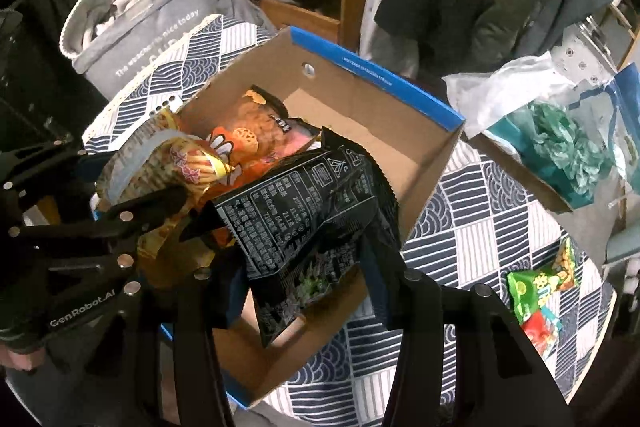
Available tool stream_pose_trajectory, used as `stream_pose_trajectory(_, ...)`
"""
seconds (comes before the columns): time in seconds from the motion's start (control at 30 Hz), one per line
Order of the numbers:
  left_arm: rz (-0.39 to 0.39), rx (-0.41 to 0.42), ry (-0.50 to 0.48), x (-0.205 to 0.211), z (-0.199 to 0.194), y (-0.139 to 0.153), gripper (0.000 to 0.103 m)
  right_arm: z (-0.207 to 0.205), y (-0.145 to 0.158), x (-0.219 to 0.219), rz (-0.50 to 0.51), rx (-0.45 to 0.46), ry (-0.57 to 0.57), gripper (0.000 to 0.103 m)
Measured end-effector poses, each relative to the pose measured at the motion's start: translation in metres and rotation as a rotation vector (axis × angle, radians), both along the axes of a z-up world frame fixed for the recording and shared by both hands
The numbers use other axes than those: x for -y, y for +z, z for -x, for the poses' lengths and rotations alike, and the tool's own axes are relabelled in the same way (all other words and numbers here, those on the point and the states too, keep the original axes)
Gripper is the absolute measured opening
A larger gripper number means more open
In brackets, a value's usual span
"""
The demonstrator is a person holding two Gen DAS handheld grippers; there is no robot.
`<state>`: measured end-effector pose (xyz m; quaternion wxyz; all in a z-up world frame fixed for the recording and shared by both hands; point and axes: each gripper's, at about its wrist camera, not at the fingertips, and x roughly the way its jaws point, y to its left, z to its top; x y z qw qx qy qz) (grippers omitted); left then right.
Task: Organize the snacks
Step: 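Carry the beige bag and black packet over the cardboard box, then open both grippers to drop the snacks into the box, then move both grippers back over the snacks on the table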
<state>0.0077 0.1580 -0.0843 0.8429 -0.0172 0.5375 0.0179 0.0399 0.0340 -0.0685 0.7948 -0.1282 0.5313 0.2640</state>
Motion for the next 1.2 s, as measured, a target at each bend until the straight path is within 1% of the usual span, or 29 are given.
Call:
stream_pose_trajectory(0.03, -0.002, 0.0, 0.0, 0.0, 0.0, 0.0, 0.049, 0.0, 0.0, 0.0, 0.002, 0.001, -0.004, 0.052)
stream_pose_trajectory(0.07, -0.006, 0.002, 0.003, -0.001, 0.0, 0.001, 0.052, -0.001, 0.0, 0.0, 0.004, 0.003, -0.008, 0.053)
stream_pose_trajectory(0.1, -0.01, 0.004, 0.005, -0.001, 0.0, 0.002, 0.058, -0.001, 0.001, 0.001, 0.005, 0.006, -0.011, 0.055)
stream_pose_trajectory(0.13, -0.018, 0.01, 0.009, -0.001, 0.0, 0.004, 0.06, -0.001, 0.001, 0.001, 0.004, 0.007, -0.012, 0.061)
stream_pose_trajectory(0.23, -0.027, 0.026, 0.015, -0.003, 0.002, 0.008, 0.063, 0.0, 0.004, 0.003, 0.008, 0.024, -0.022, 0.071)
stream_pose_trajectory(0.33, -0.02, 0.031, 0.015, -0.004, 0.002, 0.011, 0.065, 0.0, 0.008, 0.005, -0.007, 0.025, -0.021, 0.072)
stream_pose_trajectory(0.57, -0.025, 0.03, -0.005, 0.004, 0.003, 0.011, 0.065, 0.002, 0.011, 0.015, -0.02, 0.028, -0.035, 0.072)
stream_pose_trajectory(0.83, -0.015, 0.021, -0.025, 0.016, 0.002, 0.011, 0.065, 0.002, 0.01, 0.037, -0.033, 0.015, -0.073, 0.072)
stream_pose_trajectory(1.03, 0.009, 0.002, -0.062, 0.037, 0.001, 0.009, 0.065, 0.006, 0.014, 0.066, -0.02, 0.029, -0.111, 0.073)
stream_pose_trajectory(1.2, 0.003, -0.001, -0.124, 0.064, 0.004, 0.012, 0.065, 0.013, 0.012, 0.099, 0.002, 0.03, -0.161, 0.074)
